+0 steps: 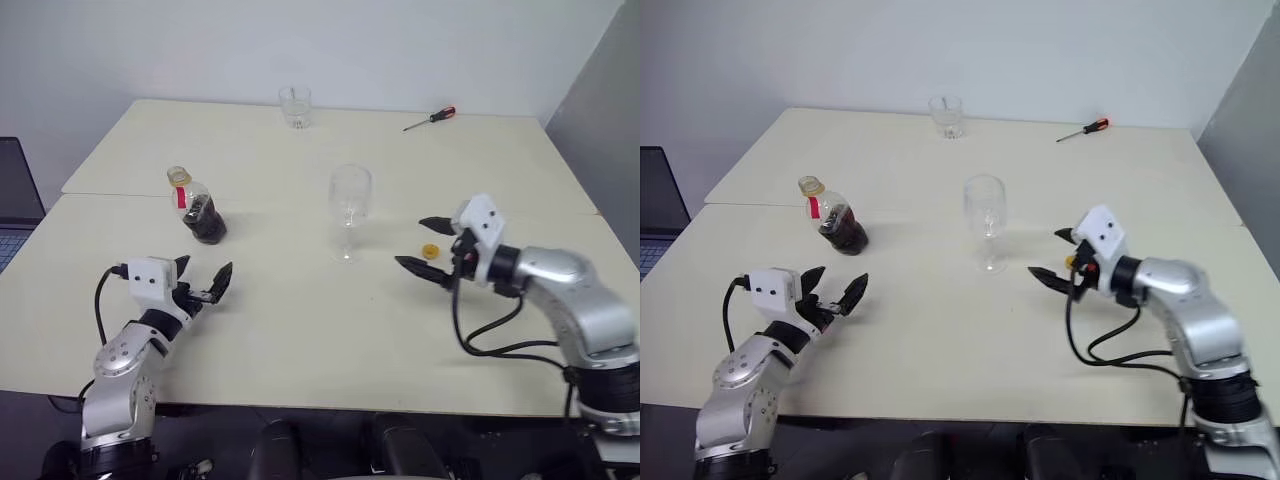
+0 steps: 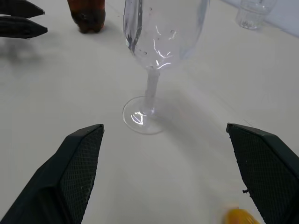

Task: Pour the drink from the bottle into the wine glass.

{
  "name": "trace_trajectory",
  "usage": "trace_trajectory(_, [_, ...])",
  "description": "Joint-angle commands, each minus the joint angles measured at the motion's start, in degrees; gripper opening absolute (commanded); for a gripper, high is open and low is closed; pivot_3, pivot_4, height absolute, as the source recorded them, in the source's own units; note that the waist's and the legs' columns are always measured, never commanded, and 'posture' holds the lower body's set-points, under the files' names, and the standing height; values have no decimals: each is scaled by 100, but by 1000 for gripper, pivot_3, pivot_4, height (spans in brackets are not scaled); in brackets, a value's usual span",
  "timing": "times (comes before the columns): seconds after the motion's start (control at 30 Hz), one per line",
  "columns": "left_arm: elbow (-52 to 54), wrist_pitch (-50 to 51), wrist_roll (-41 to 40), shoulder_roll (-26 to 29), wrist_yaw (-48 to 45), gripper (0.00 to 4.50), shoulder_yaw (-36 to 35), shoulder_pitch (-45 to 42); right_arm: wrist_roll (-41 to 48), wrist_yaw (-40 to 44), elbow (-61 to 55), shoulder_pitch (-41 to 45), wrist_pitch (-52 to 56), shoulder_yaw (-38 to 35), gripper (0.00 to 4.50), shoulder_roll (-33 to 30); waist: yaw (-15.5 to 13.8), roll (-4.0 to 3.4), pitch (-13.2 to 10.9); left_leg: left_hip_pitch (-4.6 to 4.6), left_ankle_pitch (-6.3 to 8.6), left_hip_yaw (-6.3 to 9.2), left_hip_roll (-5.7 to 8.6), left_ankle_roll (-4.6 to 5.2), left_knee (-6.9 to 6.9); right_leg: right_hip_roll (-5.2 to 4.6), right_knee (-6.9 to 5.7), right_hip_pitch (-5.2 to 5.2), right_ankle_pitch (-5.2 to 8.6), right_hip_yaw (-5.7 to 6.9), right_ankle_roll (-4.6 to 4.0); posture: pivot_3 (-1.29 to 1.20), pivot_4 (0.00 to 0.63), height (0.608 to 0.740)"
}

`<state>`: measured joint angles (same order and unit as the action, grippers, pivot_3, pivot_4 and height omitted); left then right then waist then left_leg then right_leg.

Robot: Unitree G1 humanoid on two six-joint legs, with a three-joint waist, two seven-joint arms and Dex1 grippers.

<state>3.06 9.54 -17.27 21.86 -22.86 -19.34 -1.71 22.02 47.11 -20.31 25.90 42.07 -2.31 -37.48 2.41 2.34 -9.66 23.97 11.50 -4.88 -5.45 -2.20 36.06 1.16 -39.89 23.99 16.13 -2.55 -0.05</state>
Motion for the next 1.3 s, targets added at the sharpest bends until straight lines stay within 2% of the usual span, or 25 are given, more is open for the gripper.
trace_trajectory(0.03, [55,-600,289,-126,392,4500,-72,-79,940,64,-232,1076,728,-658,4486,-180,23,-1,-3,0,0,-2,2,0,0,0,-1,3,-6,-6,2,0,150,740])
trace_trajectory(0.1, [83,-611,262,-185,453,4500,-45,-103,1306,74,-199,1592,1135,-667,4486,-206,28,0,-2,-2,0,2,3,0,-1,3,-1,2,-8,-5,2,0,150,740])
trace_trajectory(0.23, [-236,-663,334,-142,646,4500,-85,-399,1618,-25,7,2453,1690,-229,4486,-34,6,8,2,3,0,0,-3,0,-5,10,4,1,0,5,-10,0,150,740])
trace_trajectory(0.37, [-536,-703,335,-46,620,4500,-91,-638,1788,-21,165,2777,1897,3,4486,145,-14,8,2,17,0,-1,-4,1,-5,11,5,9,1,6,-11,0,150,740])
trace_trajectory(0.5, [-774,-595,383,174,499,4500,-5,-843,1587,-147,453,3025,1869,346,4486,221,-15,7,2,32,1,0,-2,1,-4,6,14,17,0,7,-10,0,150,740])
trace_trajectory(0.77, [-1077,-324,302,575,81,4500,110,-1225,1548,-134,617,3171,1813,482,4486,256,-55,5,1,41,1,-2,-4,1,-4,7,16,20,0,21,-11,0,150,740])
trace_trajectory(1.3, [-2091,-562,523,787,-191,4500,397,-2164,1542,-396,515,3196,1908,498,4486,473,-60,5,1,45,0,-5,-4,1,-3,8,15,21,-2,27,-15,0,150,740])
